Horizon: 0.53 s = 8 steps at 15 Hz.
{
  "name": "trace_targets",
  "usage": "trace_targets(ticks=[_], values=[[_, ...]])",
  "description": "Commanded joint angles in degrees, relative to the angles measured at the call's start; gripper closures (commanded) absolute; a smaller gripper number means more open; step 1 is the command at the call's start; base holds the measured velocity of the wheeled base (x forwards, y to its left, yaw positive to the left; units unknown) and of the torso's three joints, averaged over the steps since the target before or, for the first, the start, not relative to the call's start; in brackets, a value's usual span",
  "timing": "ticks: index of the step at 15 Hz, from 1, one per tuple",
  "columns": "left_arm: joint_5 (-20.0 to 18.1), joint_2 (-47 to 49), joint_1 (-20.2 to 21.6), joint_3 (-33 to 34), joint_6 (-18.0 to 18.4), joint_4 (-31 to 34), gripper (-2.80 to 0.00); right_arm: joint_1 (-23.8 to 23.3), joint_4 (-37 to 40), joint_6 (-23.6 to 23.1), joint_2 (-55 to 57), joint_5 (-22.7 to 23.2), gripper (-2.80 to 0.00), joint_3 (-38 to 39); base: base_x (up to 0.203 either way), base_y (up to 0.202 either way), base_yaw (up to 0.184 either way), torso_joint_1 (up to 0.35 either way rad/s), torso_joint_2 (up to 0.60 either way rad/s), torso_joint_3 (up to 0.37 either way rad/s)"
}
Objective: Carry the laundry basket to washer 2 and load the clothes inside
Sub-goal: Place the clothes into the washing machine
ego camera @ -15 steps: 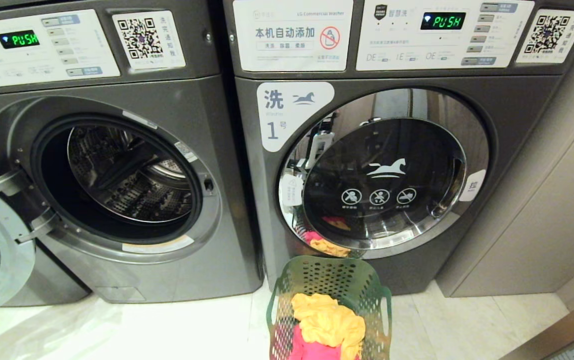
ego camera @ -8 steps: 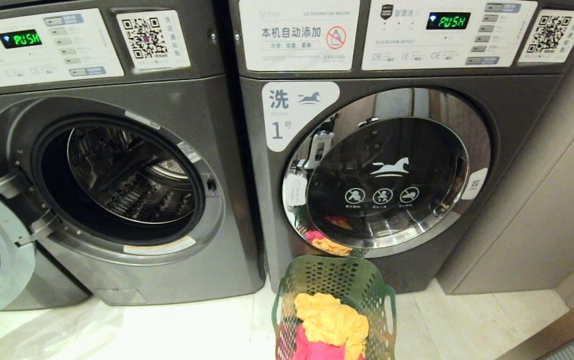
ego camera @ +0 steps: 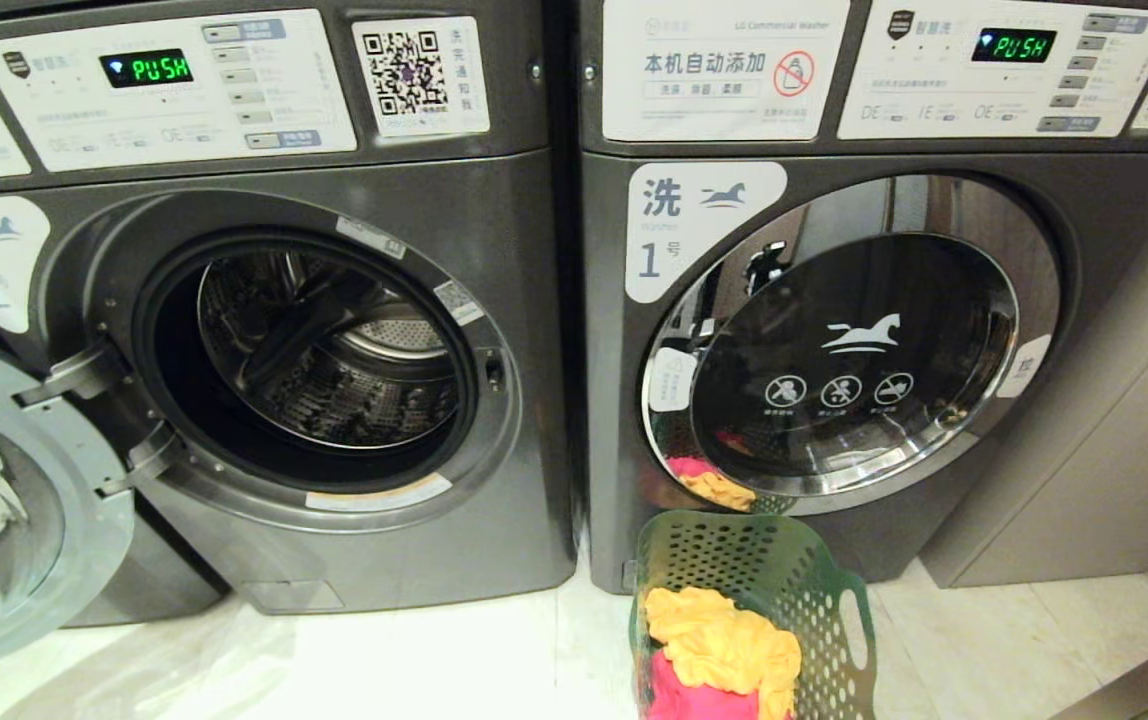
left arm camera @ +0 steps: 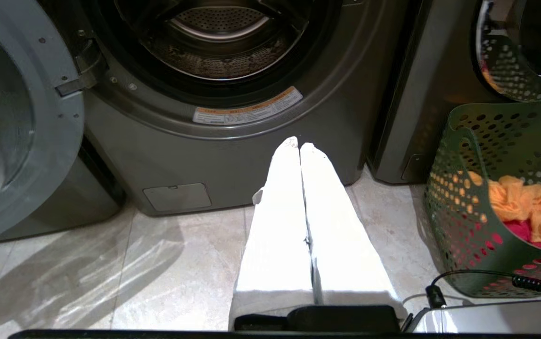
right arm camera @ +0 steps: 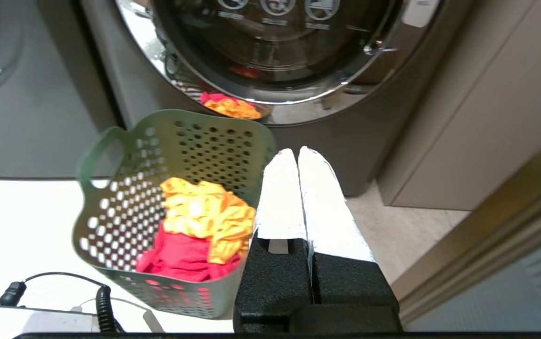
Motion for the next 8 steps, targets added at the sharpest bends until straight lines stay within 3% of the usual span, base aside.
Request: trace_targets(ticks=[1,8], values=[[-0.03,0.07,0.0,0.0,0.1,0.02,0.0,0.0,0.0,-0.05,0.07,0.02,0.0,0.0,0.0,0.201,-0.003,0.003,0.0,0.002],[0.06,0.07,0.0,0.0,0.01,0.02,0.0,0.07,0.0,-0.05,0.07,-0.07,0.0,0.0,0.0,0.195,-0.002,0.002,0.0,0.002]])
